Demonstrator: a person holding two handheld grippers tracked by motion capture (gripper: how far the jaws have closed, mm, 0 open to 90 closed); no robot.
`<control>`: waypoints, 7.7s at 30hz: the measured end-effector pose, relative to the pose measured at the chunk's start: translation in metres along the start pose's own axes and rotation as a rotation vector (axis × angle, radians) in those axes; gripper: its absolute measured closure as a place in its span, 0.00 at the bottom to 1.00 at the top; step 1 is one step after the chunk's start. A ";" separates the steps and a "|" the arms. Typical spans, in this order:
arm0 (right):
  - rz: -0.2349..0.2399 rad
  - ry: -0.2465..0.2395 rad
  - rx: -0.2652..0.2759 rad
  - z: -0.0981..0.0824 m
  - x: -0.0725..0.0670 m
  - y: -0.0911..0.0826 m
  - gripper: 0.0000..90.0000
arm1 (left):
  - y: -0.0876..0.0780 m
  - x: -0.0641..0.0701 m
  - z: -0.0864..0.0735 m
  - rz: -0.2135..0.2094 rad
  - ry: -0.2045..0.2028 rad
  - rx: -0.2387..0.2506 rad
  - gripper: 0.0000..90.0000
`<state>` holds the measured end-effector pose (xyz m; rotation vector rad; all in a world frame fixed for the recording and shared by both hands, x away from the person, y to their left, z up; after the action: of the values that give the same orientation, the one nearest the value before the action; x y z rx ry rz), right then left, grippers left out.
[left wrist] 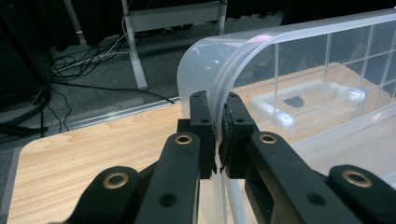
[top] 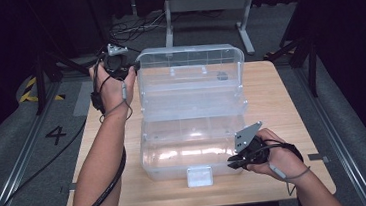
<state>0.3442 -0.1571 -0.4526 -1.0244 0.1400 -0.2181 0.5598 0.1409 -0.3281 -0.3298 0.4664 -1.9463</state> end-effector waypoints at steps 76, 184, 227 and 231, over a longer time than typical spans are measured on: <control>0.003 0.006 -0.004 0.001 0.001 0.001 0.89 | 0.057 -0.023 -0.017 -0.067 -0.071 0.104 0.92; -0.058 0.186 0.217 0.011 0.035 -0.051 0.77 | -0.069 -0.015 -0.075 -0.093 -0.025 0.161 0.64; -0.176 0.437 -0.130 -0.054 0.111 -0.053 0.70 | -0.091 -0.019 -0.072 -0.051 -0.036 0.183 0.63; -0.173 0.437 -0.167 -0.056 0.111 -0.045 0.70 | -0.094 -0.020 -0.070 -0.051 -0.041 0.193 0.63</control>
<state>0.4347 -0.2538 -0.4445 -1.1443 0.4725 -0.5959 0.4617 0.2062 -0.3471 -0.2587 0.2426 -2.0115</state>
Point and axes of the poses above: each handheld gripper's, and its own axes: y roughly forward along the jaws, z roughly out of its top, x roughly to its right, the point moved 8 cm from there along y, roughly forward along the jaws, and after that the axes turned 2 degrees about y, right-handed, at the moved point
